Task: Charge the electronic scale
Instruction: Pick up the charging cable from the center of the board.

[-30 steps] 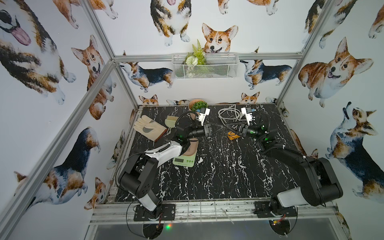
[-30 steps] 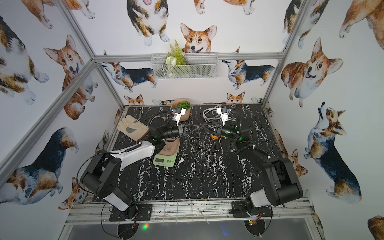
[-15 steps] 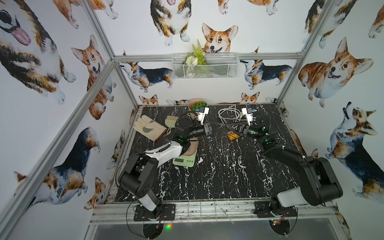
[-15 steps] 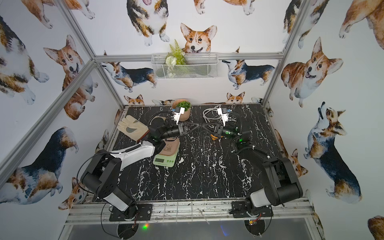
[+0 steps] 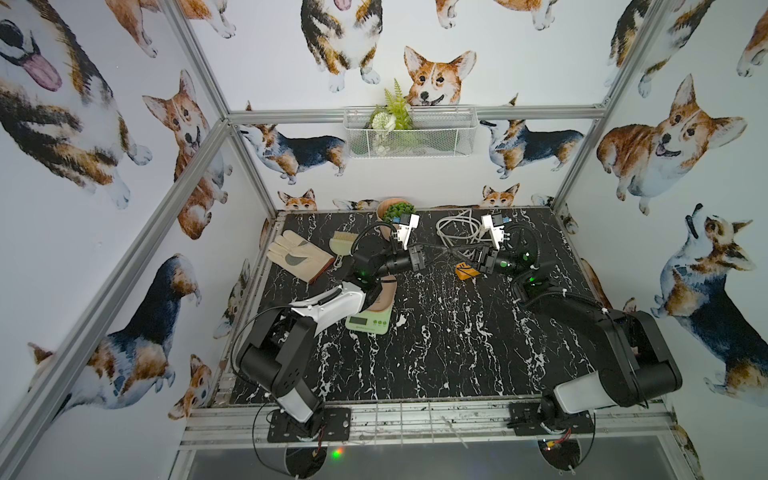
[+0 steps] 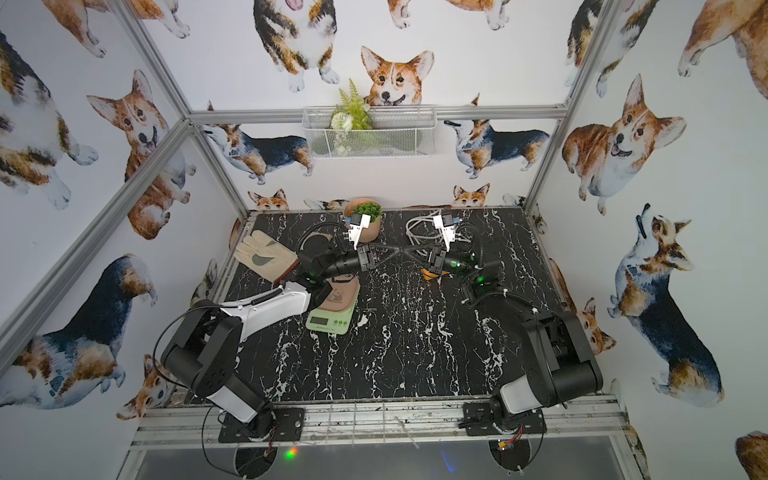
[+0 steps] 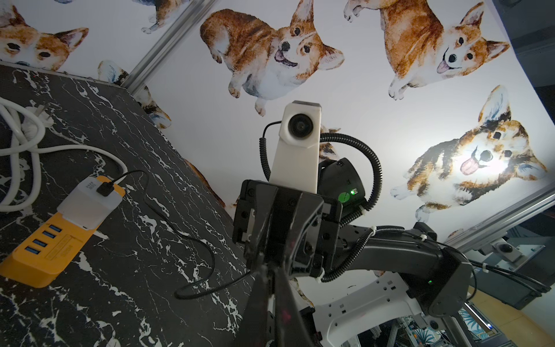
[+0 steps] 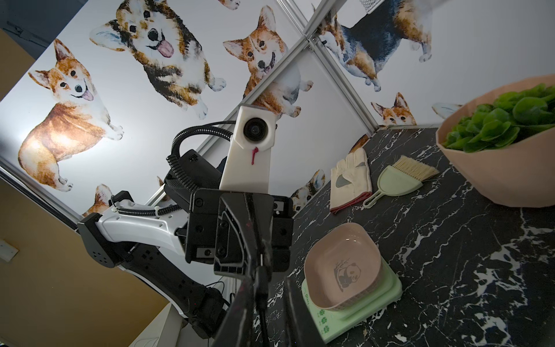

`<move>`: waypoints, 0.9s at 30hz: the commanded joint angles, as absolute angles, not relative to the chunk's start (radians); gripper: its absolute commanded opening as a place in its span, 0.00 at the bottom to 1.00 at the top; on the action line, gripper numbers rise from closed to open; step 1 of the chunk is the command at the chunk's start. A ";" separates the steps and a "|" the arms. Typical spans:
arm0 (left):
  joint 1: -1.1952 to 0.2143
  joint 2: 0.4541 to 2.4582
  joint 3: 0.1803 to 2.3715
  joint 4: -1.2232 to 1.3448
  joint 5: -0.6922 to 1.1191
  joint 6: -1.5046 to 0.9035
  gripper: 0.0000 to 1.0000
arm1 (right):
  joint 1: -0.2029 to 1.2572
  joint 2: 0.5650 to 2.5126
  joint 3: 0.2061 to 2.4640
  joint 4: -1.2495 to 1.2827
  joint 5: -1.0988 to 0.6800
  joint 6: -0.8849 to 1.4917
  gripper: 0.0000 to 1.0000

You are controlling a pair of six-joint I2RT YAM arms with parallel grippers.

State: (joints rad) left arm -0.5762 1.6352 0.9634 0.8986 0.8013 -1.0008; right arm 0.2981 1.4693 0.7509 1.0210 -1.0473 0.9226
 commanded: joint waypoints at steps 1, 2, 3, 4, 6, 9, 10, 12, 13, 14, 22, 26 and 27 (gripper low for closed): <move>-0.580 1.636 0.972 0.930 0.800 -1.005 0.00 | 0.298 1.474 0.759 1.079 -1.062 0.956 0.21; -0.580 1.639 0.974 0.931 0.802 -1.006 0.00 | 0.298 1.477 0.762 1.079 -1.068 0.958 0.21; -0.581 1.641 0.975 0.934 0.805 -1.007 0.00 | 0.298 1.479 0.764 1.081 -1.070 0.960 0.20; -0.581 1.643 0.976 0.935 0.806 -1.009 0.00 | 0.298 1.482 0.765 1.084 -1.072 0.965 0.18; -0.581 1.641 0.974 0.936 0.804 -1.008 0.00 | 0.298 1.486 0.767 1.098 -1.074 0.974 0.16; -0.583 1.646 0.978 0.936 0.805 -1.008 0.00 | 0.298 1.492 0.771 1.108 -1.076 0.983 0.15; -0.583 1.646 0.979 0.935 0.805 -1.009 0.00 | 0.299 1.495 0.772 1.108 -1.078 0.983 0.14; -0.583 1.648 0.979 0.934 0.804 -1.008 0.00 | 0.298 1.496 0.773 1.109 -1.080 0.984 0.12; -0.583 1.648 0.980 0.934 0.804 -1.008 0.00 | 0.298 1.497 0.773 1.110 -1.080 0.986 0.12; -0.584 1.650 0.980 0.934 0.806 -1.009 0.00 | 0.299 1.499 0.772 1.116 -1.080 0.990 0.12; -0.586 1.652 0.979 0.937 0.805 -1.008 0.00 | 0.298 1.499 0.770 1.127 -1.078 1.000 0.00; -0.584 1.650 0.969 0.931 0.805 -1.001 0.24 | 0.296 1.497 0.768 1.123 -1.081 1.002 0.00; -0.580 1.646 0.961 0.931 0.807 -0.995 0.31 | 0.294 1.497 0.769 1.122 -1.085 1.002 0.00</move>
State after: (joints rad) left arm -0.5835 1.6512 0.9710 0.9043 0.7898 -0.9970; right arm 0.2947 1.5013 0.7643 1.0657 -1.0729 0.9756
